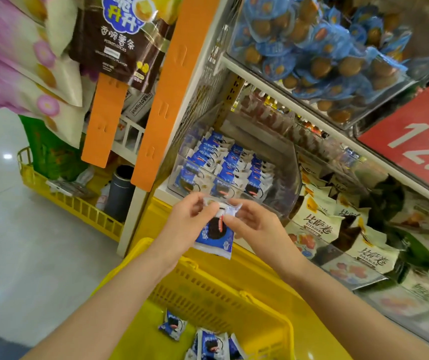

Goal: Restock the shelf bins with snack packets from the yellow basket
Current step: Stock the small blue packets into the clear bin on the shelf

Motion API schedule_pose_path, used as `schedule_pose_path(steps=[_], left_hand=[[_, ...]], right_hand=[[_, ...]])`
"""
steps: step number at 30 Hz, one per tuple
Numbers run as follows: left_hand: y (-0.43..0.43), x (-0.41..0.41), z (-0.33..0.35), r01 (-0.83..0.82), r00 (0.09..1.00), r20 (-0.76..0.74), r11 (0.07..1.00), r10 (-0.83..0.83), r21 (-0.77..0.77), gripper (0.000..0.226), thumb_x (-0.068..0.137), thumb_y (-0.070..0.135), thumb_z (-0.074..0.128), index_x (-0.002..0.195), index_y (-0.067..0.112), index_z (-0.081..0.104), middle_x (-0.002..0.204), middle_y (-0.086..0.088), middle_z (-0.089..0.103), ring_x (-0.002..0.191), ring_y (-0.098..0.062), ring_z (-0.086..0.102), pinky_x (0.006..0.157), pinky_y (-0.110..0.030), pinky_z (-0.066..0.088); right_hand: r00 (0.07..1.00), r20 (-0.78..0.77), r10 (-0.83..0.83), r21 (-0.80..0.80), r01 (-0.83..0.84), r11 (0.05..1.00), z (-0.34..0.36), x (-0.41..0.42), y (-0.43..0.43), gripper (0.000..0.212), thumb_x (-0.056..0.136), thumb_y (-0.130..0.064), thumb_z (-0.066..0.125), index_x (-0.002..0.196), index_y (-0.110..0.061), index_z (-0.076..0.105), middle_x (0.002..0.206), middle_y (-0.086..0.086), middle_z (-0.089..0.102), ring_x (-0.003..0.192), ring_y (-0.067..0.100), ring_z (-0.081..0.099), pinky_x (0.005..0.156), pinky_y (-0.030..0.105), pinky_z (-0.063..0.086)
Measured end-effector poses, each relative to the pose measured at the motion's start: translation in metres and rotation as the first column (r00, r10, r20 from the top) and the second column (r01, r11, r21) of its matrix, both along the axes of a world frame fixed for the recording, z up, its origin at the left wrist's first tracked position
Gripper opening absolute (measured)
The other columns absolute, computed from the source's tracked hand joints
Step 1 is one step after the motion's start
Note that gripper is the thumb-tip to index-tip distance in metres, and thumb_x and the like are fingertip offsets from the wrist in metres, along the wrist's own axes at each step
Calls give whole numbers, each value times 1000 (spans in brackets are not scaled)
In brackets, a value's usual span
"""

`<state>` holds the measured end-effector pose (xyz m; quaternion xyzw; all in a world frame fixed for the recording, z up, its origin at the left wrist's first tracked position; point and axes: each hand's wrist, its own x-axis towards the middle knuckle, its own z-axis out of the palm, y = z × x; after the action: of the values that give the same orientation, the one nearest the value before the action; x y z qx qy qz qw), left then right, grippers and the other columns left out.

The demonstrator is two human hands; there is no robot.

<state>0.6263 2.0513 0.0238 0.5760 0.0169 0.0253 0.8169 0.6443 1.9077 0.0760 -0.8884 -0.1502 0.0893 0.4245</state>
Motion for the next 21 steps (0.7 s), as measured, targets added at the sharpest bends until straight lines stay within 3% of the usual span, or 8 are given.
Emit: schedule_pose_path(steps=[3,6,8,11,14,18,21], left_hand=[[0,-1,-2,17,998,-59,999,-15,40,25,88,33,58,111,23,55,106,-2,65,92,-8,66,72,-20,53],[3,0,-3,68,993,-92,998,-67,3,34,80,22,70,110,24,56,103,2,68,84,-3,67,61,-14,51],[5,0,-3,43,996,-80,999,-41,27,33,79,15,72,108,21,59,100,2,69,87,-6,67,65,-17,53],[6,-1,-1,3,1000,5,997,-3,78,21,79,7,70,93,20,64,93,1,70,82,-3,67,67,-16,53],[0,-4,2,-15,994,108,946,-22,323,25,77,6,71,83,29,62,85,11,67,77,3,63,67,-13,51],[-9,-10,5,-39,989,144,899,-27,437,20,81,14,69,86,32,62,86,15,66,84,0,62,72,-17,53],[-11,-6,14,-98,974,227,847,-28,523,16,84,22,66,98,28,62,90,16,63,83,4,59,69,-11,50]], right_hand=[[998,-30,-49,64,51,997,2,4,3,21,86,-25,64,106,-19,64,91,0,72,78,3,67,61,16,54],[984,-124,-128,245,156,957,2,7,-1,23,83,-25,66,102,-12,63,91,6,73,81,15,71,69,24,58],[978,-176,-112,297,161,941,2,6,-9,30,77,-28,68,102,-12,61,91,6,74,82,18,71,69,23,57],[977,-205,-54,185,92,978,-3,1,-24,38,75,-20,72,110,-15,57,96,5,72,82,16,70,71,23,56],[996,-82,-26,-20,25,999,-8,-4,-38,46,73,-20,76,113,-25,52,102,-2,69,90,9,68,79,24,55],[997,-32,70,-40,-71,997,-1,-8,-42,42,67,-39,68,107,-27,59,104,-9,70,98,5,65,85,23,53],[994,-23,108,-22,-108,994,11,-7,-42,34,73,-36,64,104,-24,62,101,-12,71,94,5,67,81,20,54]])
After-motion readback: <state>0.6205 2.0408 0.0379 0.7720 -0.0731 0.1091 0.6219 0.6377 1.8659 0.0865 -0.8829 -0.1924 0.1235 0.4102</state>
